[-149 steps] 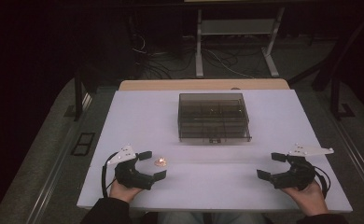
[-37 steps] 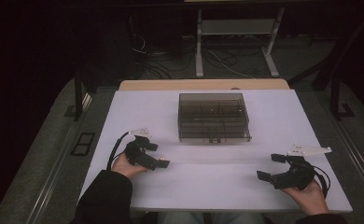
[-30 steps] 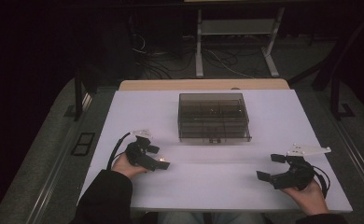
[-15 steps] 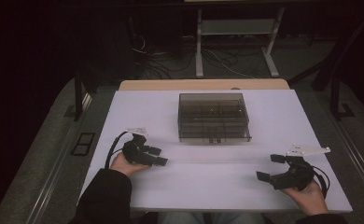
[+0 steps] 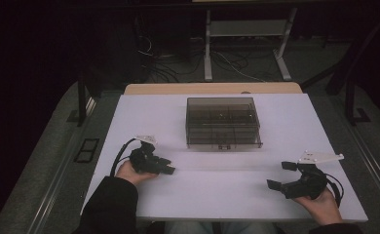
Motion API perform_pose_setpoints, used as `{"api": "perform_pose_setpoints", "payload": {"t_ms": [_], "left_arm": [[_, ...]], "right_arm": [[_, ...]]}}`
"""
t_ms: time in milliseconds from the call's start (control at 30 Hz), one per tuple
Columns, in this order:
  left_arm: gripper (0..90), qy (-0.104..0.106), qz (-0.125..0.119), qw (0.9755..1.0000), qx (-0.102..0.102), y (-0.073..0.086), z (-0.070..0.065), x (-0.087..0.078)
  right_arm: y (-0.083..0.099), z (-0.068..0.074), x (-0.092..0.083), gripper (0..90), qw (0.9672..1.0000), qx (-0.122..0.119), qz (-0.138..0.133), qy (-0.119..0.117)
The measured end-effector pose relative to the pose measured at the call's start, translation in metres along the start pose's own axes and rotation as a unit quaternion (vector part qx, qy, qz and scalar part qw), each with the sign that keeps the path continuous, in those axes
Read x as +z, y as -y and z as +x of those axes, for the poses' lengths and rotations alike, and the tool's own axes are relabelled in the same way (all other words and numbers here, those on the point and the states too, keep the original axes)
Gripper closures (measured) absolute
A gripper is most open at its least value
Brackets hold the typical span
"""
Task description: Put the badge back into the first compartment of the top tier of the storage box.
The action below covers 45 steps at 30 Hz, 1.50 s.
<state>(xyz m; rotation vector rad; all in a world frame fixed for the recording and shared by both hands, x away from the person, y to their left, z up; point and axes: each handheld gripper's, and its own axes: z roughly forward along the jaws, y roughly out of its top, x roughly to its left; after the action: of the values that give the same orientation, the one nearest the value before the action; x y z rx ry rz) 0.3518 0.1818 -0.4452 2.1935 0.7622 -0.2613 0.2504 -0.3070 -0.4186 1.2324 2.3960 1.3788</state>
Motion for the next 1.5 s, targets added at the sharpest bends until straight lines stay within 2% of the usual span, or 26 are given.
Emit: {"api": "perform_pose_setpoints", "payload": {"t_ms": [233,400,500,600,767,967,1067,1500], "left_arm": [[65.9,-0.022,0.013,0.9993,0.028,0.001,-0.003,0.000],[72.5,-0.031,0.017,0.9988,0.034,0.002,-0.006,0.000],[75.0,-0.034,0.014,0.9988,0.033,0.003,-0.008,-0.002],[80.2,-0.033,0.002,0.9993,0.019,0.005,-0.009,-0.007],[85.4,-0.035,0.006,0.9993,0.009,0.008,-0.012,-0.012],[86.4,-0.037,0.003,0.9993,0.000,0.010,-0.014,-0.014],[87.8,-0.024,0.002,0.9997,-0.005,0.011,-0.015,-0.016],[88.4,-0.027,0.003,0.9996,-0.005,0.012,-0.019,-0.017]], "right_arm": [[0.000,0.000,0.000,0.3,1.0000,0.001,0.000,0.000],[0.000,0.000,0.000,0.3,1.0000,0.000,0.001,0.000],[0.000,-0.001,0.000,0.3,1.0000,-0.002,-0.001,0.001],[0.000,-0.001,0.000,0.3,1.0000,-0.001,-0.002,0.002],[0.000,0.000,0.000,0.3,1.0000,0.002,0.000,0.002],[0.000,-0.001,0.000,0.3,1.0000,0.000,-0.002,0.004],[0.000,-0.001,0.000,0.3,1.0000,0.000,-0.002,0.004],[0.000,-0.001,0.000,0.3,1.0000,0.001,-0.002,0.004]]}}
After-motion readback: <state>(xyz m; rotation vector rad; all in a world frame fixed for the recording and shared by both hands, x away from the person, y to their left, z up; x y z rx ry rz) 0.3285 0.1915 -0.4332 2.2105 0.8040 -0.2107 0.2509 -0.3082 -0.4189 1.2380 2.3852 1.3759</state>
